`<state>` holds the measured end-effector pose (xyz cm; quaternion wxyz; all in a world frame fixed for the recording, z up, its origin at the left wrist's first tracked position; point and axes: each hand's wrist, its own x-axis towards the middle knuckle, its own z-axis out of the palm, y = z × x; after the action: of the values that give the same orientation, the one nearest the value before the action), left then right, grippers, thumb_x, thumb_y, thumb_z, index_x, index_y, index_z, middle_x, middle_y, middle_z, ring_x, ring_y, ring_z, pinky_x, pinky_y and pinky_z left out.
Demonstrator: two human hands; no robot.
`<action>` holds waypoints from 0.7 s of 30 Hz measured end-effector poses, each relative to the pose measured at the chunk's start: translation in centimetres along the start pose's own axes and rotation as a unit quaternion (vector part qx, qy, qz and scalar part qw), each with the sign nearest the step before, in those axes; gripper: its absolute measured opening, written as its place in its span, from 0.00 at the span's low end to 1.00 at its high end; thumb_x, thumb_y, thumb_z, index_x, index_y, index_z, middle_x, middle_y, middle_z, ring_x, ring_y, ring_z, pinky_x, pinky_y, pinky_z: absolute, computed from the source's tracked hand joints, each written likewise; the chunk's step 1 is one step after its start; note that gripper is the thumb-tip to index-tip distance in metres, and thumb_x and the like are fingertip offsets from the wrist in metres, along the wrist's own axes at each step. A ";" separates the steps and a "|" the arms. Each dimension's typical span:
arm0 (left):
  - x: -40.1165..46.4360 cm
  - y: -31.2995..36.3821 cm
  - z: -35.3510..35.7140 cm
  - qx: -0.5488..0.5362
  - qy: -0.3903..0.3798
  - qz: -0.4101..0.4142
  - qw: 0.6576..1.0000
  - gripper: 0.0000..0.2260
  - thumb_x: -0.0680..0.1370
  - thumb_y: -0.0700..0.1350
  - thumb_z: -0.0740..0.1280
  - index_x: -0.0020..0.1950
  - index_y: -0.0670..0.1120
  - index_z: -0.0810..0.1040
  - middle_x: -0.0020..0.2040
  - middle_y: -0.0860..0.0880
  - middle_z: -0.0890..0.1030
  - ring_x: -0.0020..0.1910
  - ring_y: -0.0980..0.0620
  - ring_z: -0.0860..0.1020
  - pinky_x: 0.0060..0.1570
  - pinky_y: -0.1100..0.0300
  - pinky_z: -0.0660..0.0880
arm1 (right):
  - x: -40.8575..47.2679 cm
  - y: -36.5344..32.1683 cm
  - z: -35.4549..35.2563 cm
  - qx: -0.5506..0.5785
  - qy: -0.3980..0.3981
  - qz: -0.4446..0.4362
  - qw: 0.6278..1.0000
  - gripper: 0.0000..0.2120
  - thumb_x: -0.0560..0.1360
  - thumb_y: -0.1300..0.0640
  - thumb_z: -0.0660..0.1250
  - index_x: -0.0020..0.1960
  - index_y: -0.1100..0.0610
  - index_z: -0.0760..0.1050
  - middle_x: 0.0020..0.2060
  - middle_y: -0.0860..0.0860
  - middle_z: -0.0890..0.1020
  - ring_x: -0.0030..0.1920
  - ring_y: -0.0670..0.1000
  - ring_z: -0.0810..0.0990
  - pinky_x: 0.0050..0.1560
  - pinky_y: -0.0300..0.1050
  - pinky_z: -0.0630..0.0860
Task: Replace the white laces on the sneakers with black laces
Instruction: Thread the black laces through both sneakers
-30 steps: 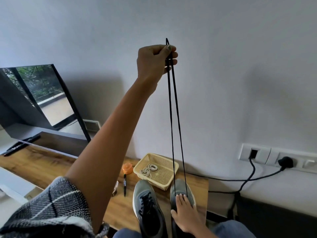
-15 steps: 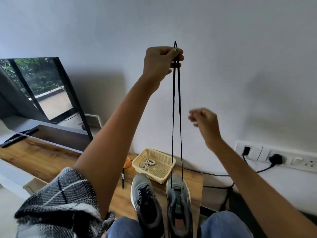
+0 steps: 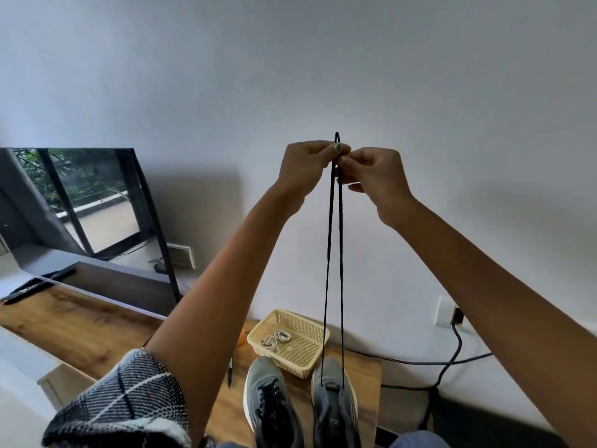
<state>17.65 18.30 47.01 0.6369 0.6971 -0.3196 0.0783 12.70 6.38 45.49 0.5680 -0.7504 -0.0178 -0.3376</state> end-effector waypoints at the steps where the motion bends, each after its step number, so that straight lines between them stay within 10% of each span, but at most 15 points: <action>1: -0.1 0.0 0.0 -0.002 -0.001 -0.003 1.000 0.09 0.80 0.43 0.66 0.56 0.41 0.83 0.45 0.52 0.82 0.41 0.63 0.77 0.31 0.80 0.67 | -0.1 -0.1 0.1 0.003 0.006 0.001 1.000 0.06 0.76 0.59 0.68 0.41 0.58 0.78 0.36 0.51 0.84 0.37 0.48 0.83 0.42 0.41 0.76; 16: -1.2 0.2 0.0 -0.030 -0.006 -0.028 0.999 0.10 0.80 0.47 0.66 0.57 0.47 0.82 0.45 0.53 0.84 0.44 0.58 0.83 0.45 0.61 0.74 | -0.4 -0.1 0.7 -0.014 0.057 -0.075 0.995 0.06 0.74 0.60 0.70 0.39 0.58 0.79 0.33 0.54 0.82 0.32 0.46 0.80 0.34 0.36 0.75; 21: -1.0 0.6 0.2 -0.045 -0.014 -0.024 0.999 0.09 0.80 0.45 0.66 0.57 0.45 0.82 0.47 0.50 0.85 0.43 0.55 0.85 0.47 0.61 0.79 | 0.3 0.0 0.5 -0.091 0.074 -0.111 0.987 0.06 0.75 0.58 0.69 0.42 0.61 0.80 0.33 0.54 0.82 0.36 0.52 0.82 0.42 0.50 0.81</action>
<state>16.48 18.50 46.90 0.6647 0.6766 -0.3143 0.0389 13.18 6.68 45.62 0.4564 -0.7654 -0.0281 -0.4529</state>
